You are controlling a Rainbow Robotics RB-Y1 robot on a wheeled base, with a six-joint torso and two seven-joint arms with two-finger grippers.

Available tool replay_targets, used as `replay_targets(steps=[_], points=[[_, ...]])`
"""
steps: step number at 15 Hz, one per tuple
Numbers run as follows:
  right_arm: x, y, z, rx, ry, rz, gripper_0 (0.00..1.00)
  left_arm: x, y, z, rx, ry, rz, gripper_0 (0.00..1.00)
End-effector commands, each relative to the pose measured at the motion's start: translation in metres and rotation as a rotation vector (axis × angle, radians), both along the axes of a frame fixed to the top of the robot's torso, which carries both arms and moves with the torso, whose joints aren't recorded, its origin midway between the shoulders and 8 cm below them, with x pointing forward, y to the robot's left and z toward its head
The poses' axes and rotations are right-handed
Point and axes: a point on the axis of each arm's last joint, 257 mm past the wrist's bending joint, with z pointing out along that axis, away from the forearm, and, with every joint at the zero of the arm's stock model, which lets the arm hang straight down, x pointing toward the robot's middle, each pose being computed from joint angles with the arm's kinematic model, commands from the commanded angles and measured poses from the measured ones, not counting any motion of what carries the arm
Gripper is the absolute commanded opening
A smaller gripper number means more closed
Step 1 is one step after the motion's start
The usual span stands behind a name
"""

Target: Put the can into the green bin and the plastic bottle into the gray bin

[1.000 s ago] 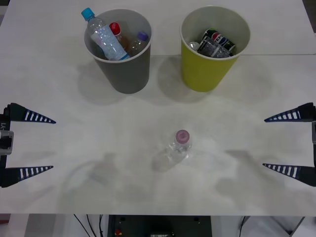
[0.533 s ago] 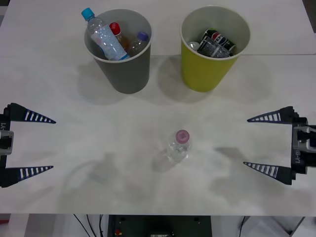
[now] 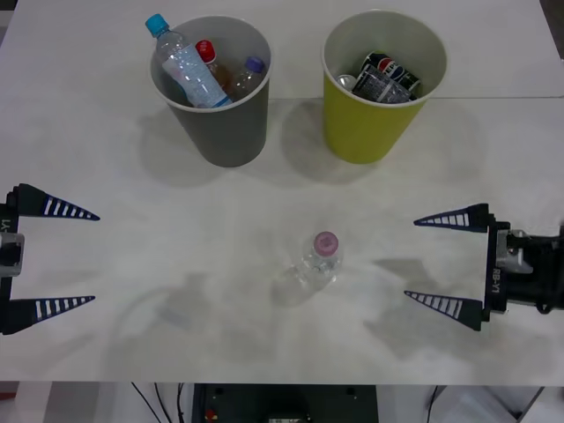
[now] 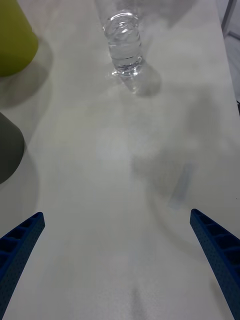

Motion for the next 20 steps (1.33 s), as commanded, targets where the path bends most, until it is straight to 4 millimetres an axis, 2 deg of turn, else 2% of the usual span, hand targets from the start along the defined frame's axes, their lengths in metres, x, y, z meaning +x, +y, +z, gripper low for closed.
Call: replay_targets(steps=[1,11,20], points=[[0.005,0.018,-0.01,0.061,0.026,0.005,1.0,0.0,0.0,0.0,0.0,0.0,0.0,1.0],[0.023,0.084,-0.034,0.19,0.093,0.062,1.0,0.0,0.0,0.0,0.0,0.0,0.0,1.0],[0.019,0.13,-0.038,0.217,0.087,0.11,1.0,0.0,0.0,0.0,0.0,0.0,0.0,1.0]])
